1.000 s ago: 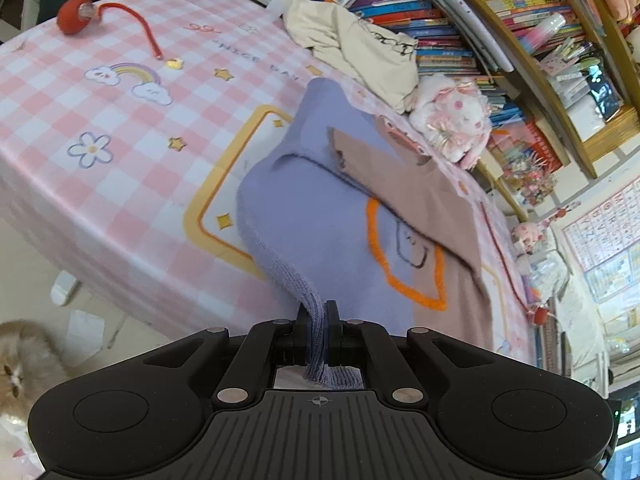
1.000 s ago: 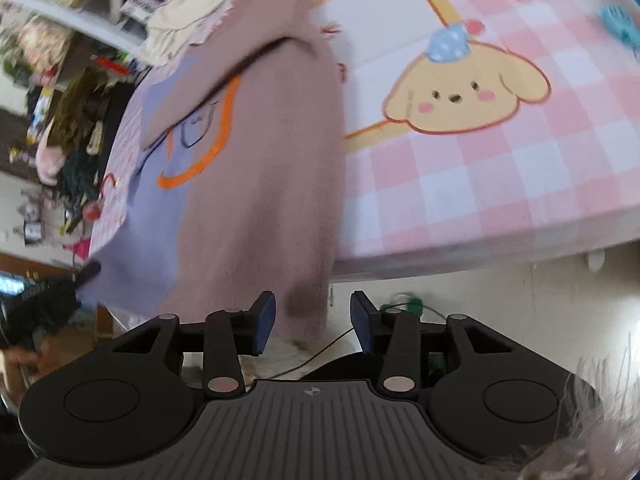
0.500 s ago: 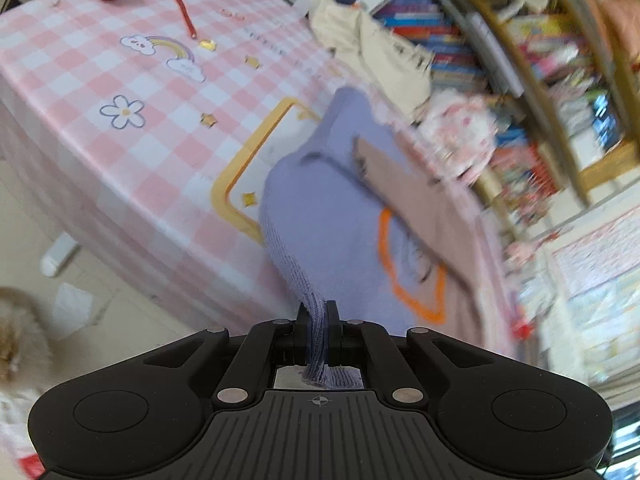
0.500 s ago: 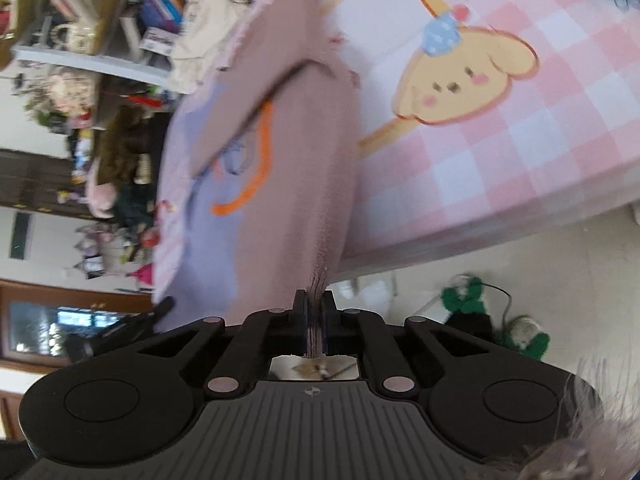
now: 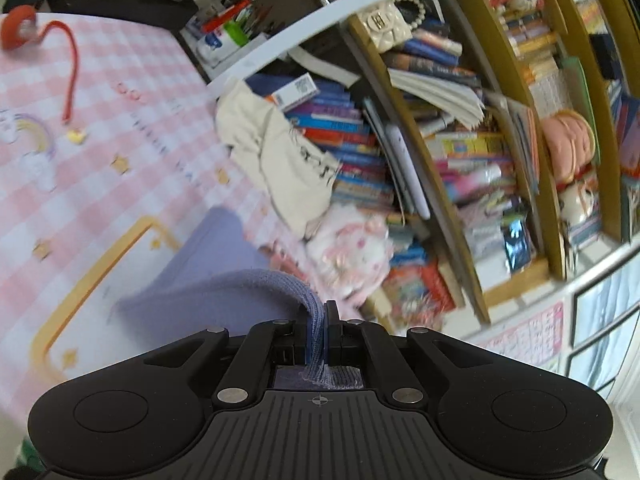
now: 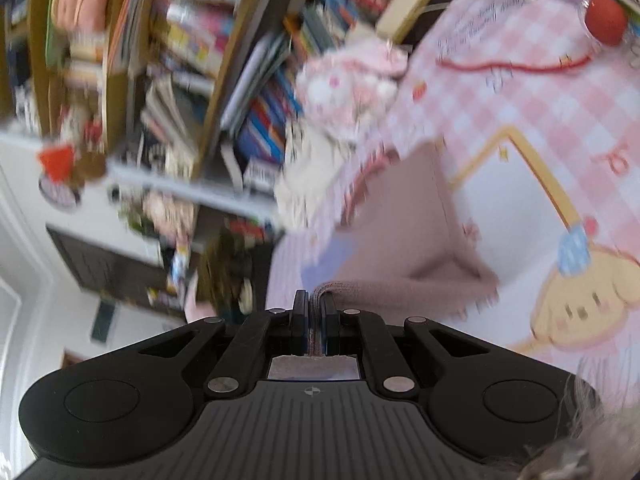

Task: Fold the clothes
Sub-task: 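Lift the sweater hem with both grippers and fold it up toward the collar, then open both grippers to lay the hem on the sweater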

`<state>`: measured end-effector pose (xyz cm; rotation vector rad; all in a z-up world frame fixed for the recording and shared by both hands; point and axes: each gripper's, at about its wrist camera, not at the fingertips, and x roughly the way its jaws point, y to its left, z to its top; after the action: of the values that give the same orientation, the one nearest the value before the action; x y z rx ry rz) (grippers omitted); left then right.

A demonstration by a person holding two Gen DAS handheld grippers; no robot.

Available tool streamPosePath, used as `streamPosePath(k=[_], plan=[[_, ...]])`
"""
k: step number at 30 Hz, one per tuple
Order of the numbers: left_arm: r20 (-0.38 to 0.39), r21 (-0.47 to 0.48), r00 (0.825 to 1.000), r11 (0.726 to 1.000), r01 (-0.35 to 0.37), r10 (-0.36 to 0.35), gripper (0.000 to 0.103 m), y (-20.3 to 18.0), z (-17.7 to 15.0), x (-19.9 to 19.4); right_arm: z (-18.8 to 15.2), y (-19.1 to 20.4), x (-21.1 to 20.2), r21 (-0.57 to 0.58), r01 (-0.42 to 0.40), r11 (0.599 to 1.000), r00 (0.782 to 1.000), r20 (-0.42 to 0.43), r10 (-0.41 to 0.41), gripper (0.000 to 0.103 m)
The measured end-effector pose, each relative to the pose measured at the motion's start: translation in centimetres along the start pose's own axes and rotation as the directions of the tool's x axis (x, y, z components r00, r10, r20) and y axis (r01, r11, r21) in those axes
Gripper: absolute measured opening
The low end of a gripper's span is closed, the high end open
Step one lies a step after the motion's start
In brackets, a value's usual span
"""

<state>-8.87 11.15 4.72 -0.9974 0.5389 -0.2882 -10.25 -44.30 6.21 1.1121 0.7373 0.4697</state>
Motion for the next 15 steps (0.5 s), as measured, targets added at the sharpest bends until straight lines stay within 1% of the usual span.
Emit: streamPosePath(k=[4,7,10,15], plan=[[0.000,0.012,1.000,1.000,0.001,-0.001,0.004,0.1,1.7,3.4,1.8,-0.1,2.6,0.045,0.011,0.999,0.997,0.080,-0.014,0.006],[-0.008,-0.009,1.000,1.000,-0.015,0.015,0.004,0.9,2.8,6.1,3.4,-0.6,4.3,0.072,0.030,0.997,0.992,0.118,-0.038,0.006],[-0.031,-0.028,0.999,0.999,-0.031,0.030,0.004,1.8,3.6,8.4,4.9,-1.0,6.5,0.085,0.062,0.994,0.988,0.137,-0.074,0.006],[-0.097,0.007,0.992,0.997,-0.083,0.083,0.004,2.9,4.8,12.2,6.6,-2.2,9.4,0.113,0.113,0.987,0.980,0.153,-0.130,0.006]])
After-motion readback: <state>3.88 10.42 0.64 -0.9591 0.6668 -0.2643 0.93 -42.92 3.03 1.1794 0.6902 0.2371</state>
